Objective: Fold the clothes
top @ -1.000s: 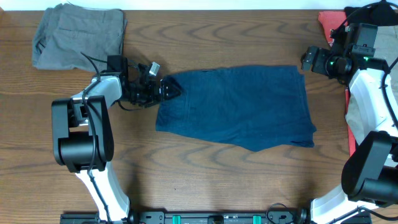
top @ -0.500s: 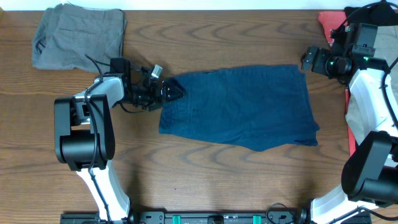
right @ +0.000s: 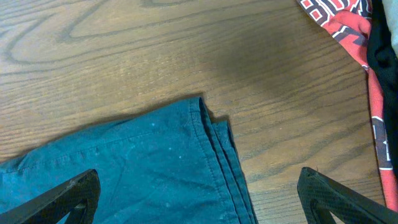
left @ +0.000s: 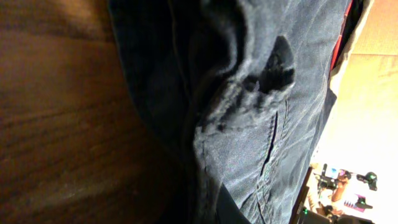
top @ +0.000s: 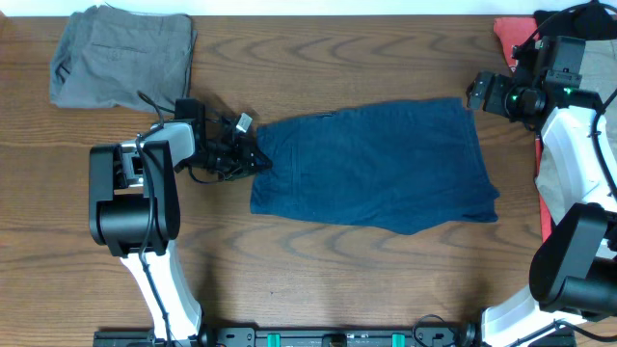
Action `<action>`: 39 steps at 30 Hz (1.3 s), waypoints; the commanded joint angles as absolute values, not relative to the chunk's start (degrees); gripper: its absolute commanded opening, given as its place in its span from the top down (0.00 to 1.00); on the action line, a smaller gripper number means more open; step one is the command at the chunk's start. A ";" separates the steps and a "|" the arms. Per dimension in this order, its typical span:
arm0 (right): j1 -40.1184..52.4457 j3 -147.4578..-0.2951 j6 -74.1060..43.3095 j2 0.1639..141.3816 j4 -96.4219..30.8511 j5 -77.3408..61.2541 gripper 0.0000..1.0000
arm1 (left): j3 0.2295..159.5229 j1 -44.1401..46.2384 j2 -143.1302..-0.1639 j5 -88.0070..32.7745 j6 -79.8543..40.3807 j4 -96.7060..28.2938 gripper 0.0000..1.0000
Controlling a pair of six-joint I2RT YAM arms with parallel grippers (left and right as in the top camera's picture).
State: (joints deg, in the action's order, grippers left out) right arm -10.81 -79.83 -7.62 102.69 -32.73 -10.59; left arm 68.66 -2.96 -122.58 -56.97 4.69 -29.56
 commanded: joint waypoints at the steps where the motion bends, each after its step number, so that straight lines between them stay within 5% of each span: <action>1: -11.18 -80.68 -8.10 101.36 -32.77 -10.50 0.01 | 67.11 -3.09 -124.20 -48.62 3.31 -31.03 0.94; 13: -11.18 -80.68 -8.10 101.36 -32.77 -10.50 0.01 | 75.05 -8.32 -112.81 -23.00 -3.97 -51.24 0.94; 24: -11.18 -80.68 -8.10 101.36 -32.77 -10.50 0.01 | 90.26 -8.21 -102.24 -17.89 -2.61 -69.28 0.94; 39: -11.18 -80.68 -8.10 101.36 -32.77 -10.50 0.01 | 108.22 7.70 -100.01 -9.41 -3.33 -77.45 0.94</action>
